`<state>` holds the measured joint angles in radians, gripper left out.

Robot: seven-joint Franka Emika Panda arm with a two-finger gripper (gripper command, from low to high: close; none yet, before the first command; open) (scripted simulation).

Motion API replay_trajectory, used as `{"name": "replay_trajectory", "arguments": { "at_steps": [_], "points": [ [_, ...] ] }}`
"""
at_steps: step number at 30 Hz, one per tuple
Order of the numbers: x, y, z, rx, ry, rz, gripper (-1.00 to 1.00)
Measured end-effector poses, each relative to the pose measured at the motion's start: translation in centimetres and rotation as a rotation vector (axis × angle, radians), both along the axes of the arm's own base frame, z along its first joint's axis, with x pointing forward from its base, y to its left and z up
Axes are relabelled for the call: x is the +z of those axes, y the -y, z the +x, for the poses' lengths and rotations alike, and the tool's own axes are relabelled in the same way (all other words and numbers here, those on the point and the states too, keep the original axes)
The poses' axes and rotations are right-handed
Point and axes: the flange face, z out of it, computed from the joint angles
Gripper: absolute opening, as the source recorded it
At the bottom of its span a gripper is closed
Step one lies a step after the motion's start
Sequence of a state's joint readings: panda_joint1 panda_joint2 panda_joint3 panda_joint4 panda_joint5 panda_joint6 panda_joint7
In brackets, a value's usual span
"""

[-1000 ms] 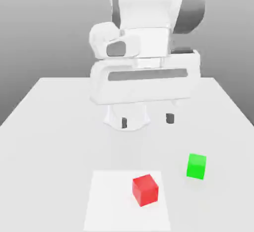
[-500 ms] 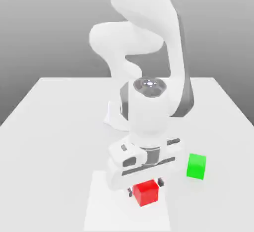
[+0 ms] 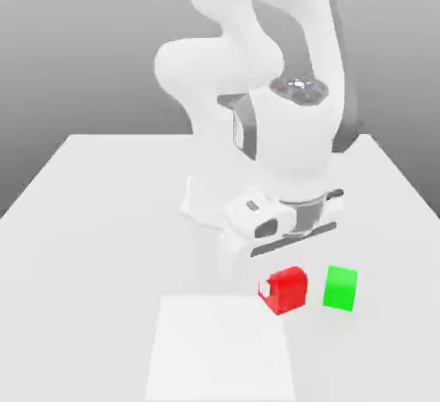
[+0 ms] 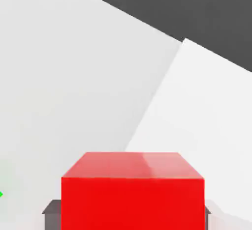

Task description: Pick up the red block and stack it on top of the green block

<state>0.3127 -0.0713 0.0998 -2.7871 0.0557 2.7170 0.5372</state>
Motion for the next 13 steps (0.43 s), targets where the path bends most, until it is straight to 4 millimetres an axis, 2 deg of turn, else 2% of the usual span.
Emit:
{"name": "replay_trajectory", "arguments": {
  "at_steps": [3, 4, 10, 11, 13],
  "points": [
    [1.2, -4.2, -4.0, 0.1, 0.003, -0.008, -1.0],
    [1.0, -5.0, -4.9, 0.122, 0.004, -0.012, -1.0],
    [-3.9, -5.7, -5.6, 0.143, 0.007, -0.017, -1.0],
    [-4.6, -5.7, -5.7, 0.142, 0.007, -0.016, 1.0],
    [-4.6, -5.7, -5.7, 0.142, 0.007, -0.016, 1.0]
  ]
}}
